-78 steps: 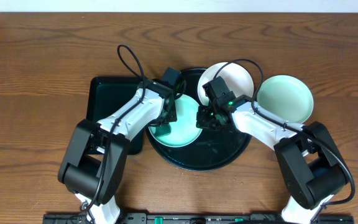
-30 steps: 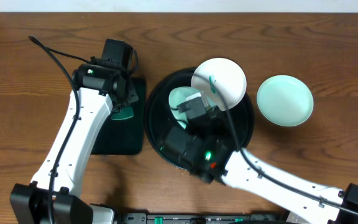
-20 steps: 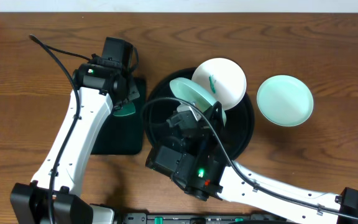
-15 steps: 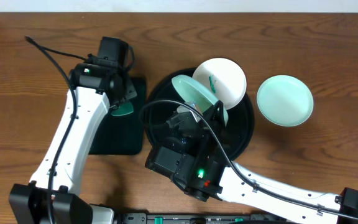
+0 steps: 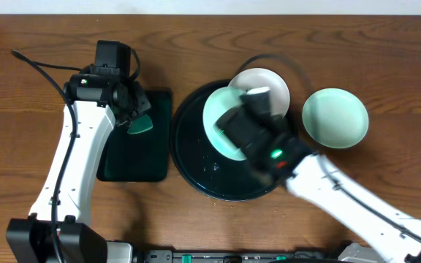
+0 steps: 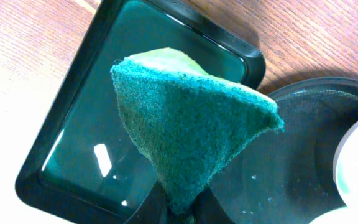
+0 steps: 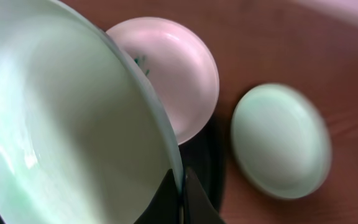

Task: Clean dirty plates on tray and stack at the side
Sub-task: 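Stack the plate onto the first pale green plate and release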

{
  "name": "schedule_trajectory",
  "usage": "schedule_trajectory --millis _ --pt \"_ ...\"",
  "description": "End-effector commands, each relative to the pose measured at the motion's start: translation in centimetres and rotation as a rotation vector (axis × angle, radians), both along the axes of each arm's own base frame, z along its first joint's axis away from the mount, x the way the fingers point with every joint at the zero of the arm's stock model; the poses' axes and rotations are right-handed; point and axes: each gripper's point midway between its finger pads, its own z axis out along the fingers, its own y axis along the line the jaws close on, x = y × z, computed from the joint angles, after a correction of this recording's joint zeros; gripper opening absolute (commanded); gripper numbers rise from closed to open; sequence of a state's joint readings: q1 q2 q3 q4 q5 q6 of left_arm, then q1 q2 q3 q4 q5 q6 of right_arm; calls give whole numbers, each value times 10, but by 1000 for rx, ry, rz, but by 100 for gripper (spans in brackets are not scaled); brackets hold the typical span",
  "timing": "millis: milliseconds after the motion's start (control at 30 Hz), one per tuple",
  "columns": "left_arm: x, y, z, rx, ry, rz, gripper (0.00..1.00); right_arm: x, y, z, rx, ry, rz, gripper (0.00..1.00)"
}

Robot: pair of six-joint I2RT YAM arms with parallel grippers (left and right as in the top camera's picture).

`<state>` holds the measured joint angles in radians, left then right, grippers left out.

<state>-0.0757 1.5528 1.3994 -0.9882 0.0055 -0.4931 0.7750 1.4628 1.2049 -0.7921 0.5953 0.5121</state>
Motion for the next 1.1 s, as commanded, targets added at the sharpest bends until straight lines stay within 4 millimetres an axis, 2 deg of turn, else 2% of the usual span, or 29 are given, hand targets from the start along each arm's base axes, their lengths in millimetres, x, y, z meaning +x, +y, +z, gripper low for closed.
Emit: schedule_trajectory --millis 0,33,167,300,400,500,667,933,967,1067 --pt "1 -2 1 -10 -3 -12 7 7 -15 15 327 125 -11 1" --pt "1 -2 1 -10 -3 -12 7 11 -27 16 352 132 -42 1" --pt "1 -2 1 -10 -2 -12 7 26 -105 13 432 154 -254 1" --pt "1 -2 1 -10 -2 -12 7 25 -185 -1 404 178 -456 1" --pt "1 -2 1 -10 -2 -12 7 16 -226 -17 388 218 -563 1" --pt "1 -2 1 -10 -2 -12 7 8 -253 -36 384 256 -654 1" --pt "0 -3 0 -10 4 -14 7 11 -275 -73 381 302 -718 1" --pt "-3 -2 -2 -8 18 -15 7 30 -276 -119 372 372 -706 3" --pt "-3 -2 -2 -8 18 -15 7 29 -274 -123 368 390 -695 6" --pt "-3 -2 -2 -8 17 -14 7 30 -264 -125 387 412 -628 33"
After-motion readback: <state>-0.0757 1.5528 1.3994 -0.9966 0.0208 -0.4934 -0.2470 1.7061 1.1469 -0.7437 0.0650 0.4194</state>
